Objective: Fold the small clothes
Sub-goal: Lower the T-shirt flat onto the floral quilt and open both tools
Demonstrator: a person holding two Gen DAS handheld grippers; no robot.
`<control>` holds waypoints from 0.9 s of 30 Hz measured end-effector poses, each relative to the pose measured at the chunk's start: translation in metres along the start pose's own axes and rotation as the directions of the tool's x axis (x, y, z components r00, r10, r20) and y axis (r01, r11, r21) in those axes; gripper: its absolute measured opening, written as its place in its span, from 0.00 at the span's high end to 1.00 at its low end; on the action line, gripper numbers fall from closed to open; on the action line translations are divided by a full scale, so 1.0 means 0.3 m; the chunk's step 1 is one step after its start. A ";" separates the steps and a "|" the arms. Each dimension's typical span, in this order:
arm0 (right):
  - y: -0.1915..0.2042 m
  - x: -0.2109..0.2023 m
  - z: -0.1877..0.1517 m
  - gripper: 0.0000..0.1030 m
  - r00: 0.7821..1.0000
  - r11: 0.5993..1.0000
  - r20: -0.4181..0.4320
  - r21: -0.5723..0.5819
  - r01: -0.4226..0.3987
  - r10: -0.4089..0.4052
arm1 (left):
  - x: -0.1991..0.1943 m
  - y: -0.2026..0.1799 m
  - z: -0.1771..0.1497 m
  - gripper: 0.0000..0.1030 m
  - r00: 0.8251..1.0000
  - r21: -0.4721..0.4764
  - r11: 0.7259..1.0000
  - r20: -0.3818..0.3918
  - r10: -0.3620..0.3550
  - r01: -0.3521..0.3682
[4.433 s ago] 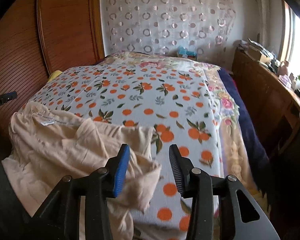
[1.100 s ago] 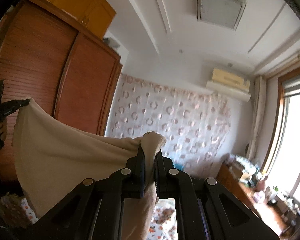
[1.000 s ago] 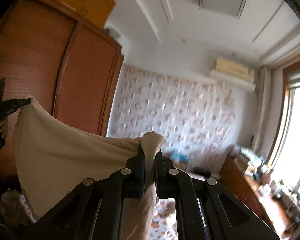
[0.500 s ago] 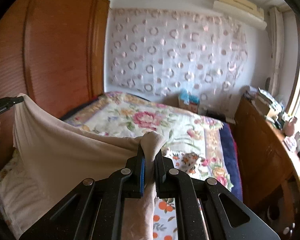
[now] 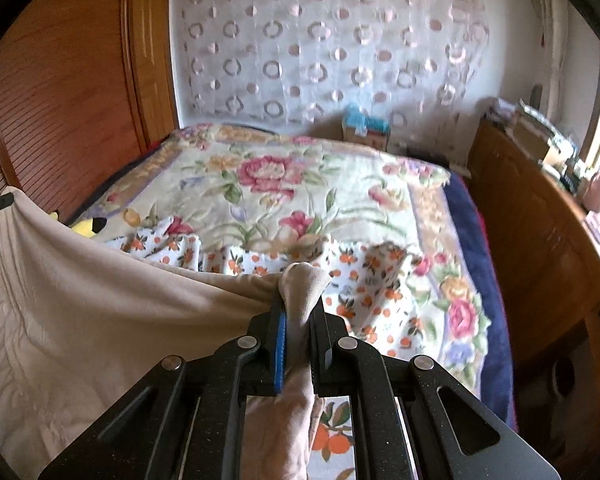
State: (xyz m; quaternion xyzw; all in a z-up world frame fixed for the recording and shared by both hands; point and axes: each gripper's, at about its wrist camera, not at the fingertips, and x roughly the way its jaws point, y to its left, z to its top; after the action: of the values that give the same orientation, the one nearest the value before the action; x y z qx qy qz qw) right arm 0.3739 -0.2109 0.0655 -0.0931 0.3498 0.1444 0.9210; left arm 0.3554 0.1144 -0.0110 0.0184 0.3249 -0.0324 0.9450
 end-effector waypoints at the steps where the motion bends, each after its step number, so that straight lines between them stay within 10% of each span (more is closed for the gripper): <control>1: -0.005 0.013 0.003 0.88 1.000 1.000 -0.012 0.005 -0.003 0.003 | 0.017 0.004 -0.005 0.89 1.000 -0.001 1.000 -0.020 0.005 -0.005; 6: -0.003 -0.016 -0.034 0.58 0.999 0.999 -0.030 0.033 -0.015 0.016 | 0.032 0.025 -0.054 0.59 0.998 -0.002 1.000 -0.054 -0.031 0.031; 13: 0.005 -0.130 -0.194 0.56 0.996 0.996 -0.037 0.050 -0.080 0.082 | -0.012 -0.005 -0.203 0.34 0.986 -0.017 0.995 -0.135 -0.101 0.100; 27: -0.051 -0.210 -0.444 0.56 0.984 0.981 -0.120 0.157 -0.116 0.136 | -0.060 -0.020 -0.449 0.33 0.975 -0.020 0.998 -0.211 -0.070 0.067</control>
State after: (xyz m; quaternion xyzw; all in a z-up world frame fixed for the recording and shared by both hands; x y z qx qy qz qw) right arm 0.2518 -0.2741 0.0106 -0.0105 0.4240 0.1694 0.8896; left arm 0.2582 0.1168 -0.1063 0.0045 0.4241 -0.0607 0.9036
